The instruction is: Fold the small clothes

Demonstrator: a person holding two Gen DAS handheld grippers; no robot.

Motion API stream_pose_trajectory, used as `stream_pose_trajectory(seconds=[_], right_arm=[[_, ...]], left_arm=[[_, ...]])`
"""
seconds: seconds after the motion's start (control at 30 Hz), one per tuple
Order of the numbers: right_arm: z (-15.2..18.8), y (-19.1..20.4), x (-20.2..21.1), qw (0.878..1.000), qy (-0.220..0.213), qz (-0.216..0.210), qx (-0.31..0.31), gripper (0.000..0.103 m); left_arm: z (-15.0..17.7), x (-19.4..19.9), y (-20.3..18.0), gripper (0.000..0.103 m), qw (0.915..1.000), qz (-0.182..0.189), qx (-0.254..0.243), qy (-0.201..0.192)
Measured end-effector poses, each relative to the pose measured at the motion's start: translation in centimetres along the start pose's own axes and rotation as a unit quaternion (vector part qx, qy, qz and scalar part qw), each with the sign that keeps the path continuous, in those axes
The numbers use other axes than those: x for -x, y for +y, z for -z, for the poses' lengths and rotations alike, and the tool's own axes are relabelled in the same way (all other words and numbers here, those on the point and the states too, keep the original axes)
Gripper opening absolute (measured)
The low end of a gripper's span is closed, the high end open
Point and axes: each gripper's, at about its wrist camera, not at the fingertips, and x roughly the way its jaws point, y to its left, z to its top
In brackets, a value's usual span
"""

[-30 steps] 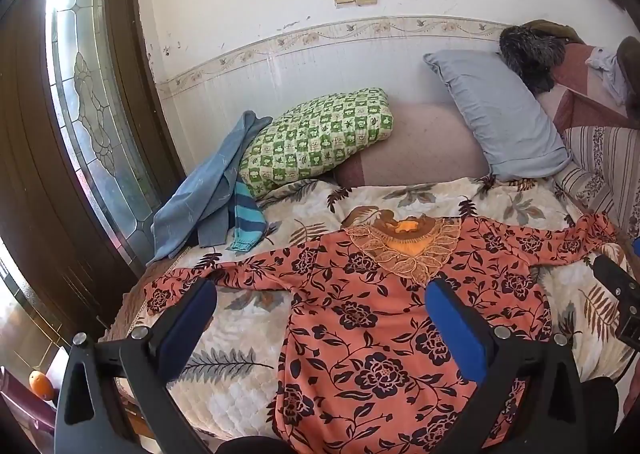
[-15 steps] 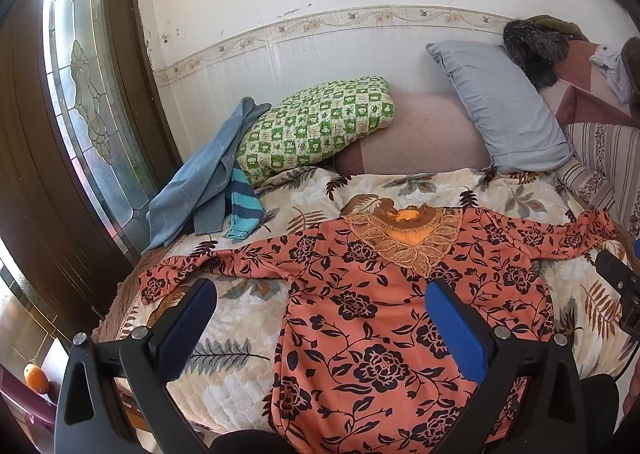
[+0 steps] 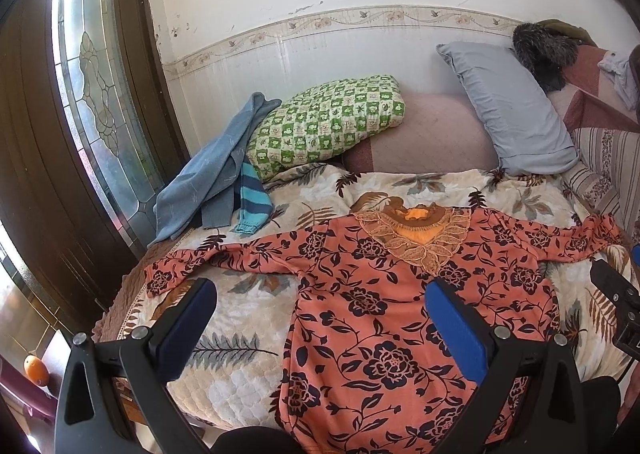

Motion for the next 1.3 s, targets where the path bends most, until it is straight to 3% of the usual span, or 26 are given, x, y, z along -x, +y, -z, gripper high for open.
stream_pose_trajectory(seconds=[0.67, 1.3], right_arm=[[0.1, 0.6, -0.6, 1.0, 0.007, -0.003, 0.007, 0.102], [0.0, -2.3, -2.0, 1.0, 0.017, 0.013, -0.012, 0.102]], left_arm=[[-0.2, -0.6, 0.4, 0.103, 0.9999, -0.008, 0.008, 0.006], [-1.2, -2.5, -4.5, 0.103, 0.9991, 0.016, -0.033, 0.02]])
